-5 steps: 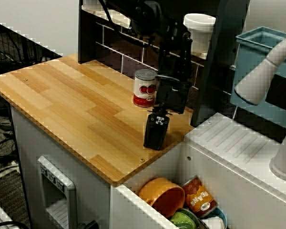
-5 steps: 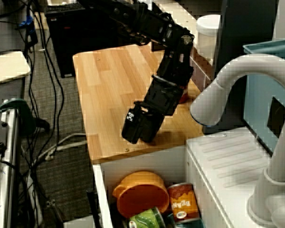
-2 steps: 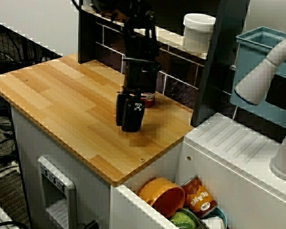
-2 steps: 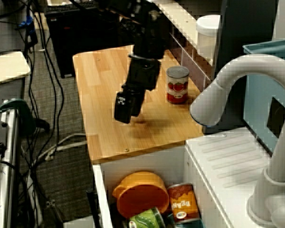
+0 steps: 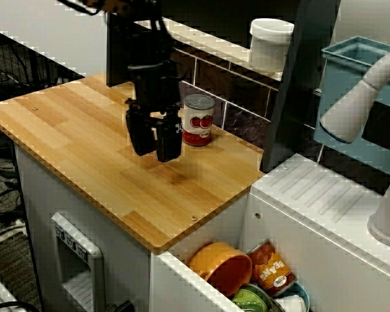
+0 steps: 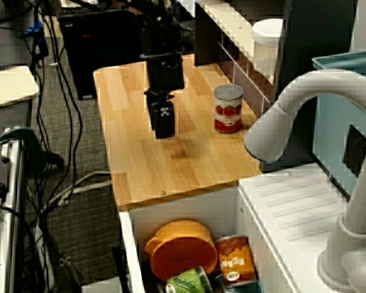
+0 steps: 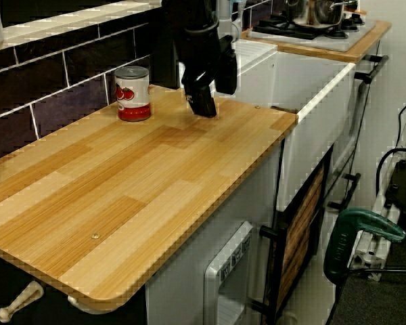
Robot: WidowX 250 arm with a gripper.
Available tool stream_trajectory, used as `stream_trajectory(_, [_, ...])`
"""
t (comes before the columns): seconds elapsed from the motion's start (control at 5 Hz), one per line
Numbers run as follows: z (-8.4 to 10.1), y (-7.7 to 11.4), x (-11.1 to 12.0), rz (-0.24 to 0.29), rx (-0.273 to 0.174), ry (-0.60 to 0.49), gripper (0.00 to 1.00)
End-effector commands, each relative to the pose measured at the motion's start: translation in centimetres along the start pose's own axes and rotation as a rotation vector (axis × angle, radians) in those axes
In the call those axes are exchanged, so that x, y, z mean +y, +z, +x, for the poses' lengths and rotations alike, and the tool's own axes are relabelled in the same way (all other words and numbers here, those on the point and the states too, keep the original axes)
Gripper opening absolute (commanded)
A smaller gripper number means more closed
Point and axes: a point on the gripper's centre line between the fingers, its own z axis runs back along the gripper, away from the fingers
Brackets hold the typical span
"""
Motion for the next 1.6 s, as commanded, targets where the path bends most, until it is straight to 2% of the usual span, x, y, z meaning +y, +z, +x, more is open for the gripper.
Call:
stream_trajectory(0.0, [0.5, 1.6, 1.4, 0.021, -0.267, 0.245, 1.00])
stream_trajectory(0.2, [0.6, 1.9, 1.6, -0.001, -0.247, 0.248, 1.00])
stream_trajectory(0.4, [0.5, 2.8, 0.9, -0.020, -0.249, 0.222, 1.00])
stream_trajectory(0.6, [0.8, 3.1, 0.6, -0.023, -0.269, 0.225, 1.00])
stream_trajectory(0.8, [0.2, 2.9, 0.2, 0.001, -0.363, 0.279, 1.00])
stream_trajectory(1.0, [-1.2, 1.9, -0.1, 0.033, -0.516, 0.371, 1.00])
stream_trajectory(1.2, [-2.0, 0.2, -0.2, 0.047, -0.584, 0.420, 1.00])
stream_trajectory(1.4, [-2.9, -1.1, -0.3, 0.069, -0.615, 0.388, 1.00])
